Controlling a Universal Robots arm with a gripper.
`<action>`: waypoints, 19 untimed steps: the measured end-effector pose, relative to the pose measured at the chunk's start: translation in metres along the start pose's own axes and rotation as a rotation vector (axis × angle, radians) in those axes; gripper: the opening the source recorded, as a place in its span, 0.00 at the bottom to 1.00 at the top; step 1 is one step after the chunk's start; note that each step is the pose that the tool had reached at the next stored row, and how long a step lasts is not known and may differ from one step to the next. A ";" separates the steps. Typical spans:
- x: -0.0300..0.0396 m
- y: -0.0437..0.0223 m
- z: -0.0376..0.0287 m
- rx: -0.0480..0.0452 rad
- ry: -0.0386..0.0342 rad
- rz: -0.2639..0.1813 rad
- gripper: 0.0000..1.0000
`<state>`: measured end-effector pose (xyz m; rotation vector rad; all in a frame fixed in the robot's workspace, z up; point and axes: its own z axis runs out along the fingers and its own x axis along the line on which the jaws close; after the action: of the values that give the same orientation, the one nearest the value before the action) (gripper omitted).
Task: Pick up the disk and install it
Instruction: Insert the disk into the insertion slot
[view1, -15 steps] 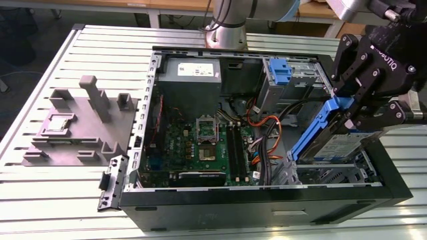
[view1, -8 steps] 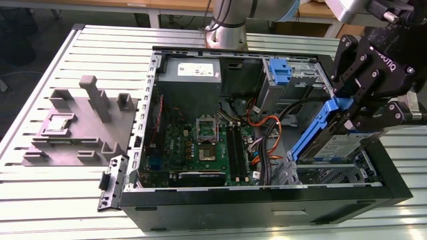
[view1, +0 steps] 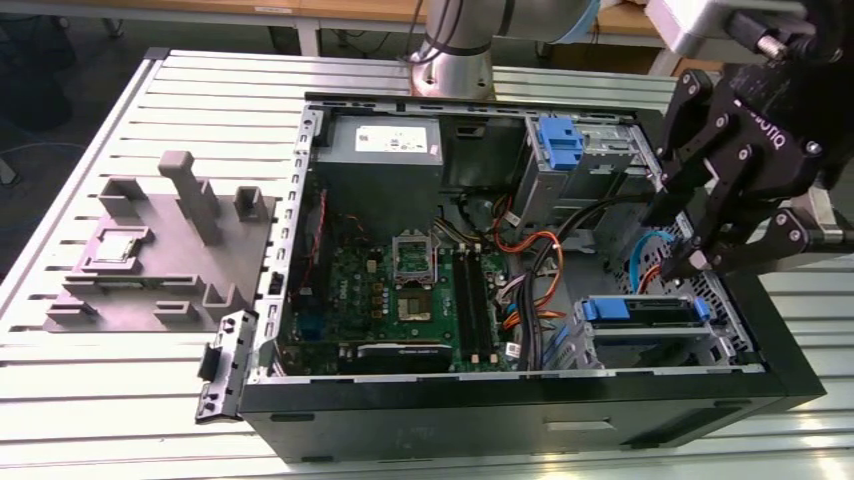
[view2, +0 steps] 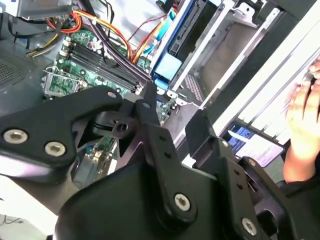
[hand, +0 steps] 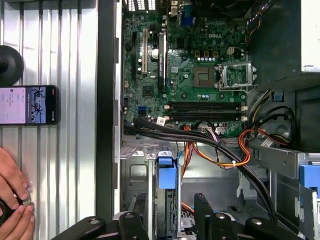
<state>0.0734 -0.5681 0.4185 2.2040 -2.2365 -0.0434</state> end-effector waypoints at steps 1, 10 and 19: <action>0.0000 -0.0001 0.0017 0.0000 0.0001 0.000 0.50; 0.0003 -0.0003 0.0181 0.0000 0.0002 0.000 0.25; 0.0006 -0.0007 0.0345 0.0000 0.0002 0.000 0.10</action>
<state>0.0734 -0.5681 0.3840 2.2040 -2.2364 -0.0432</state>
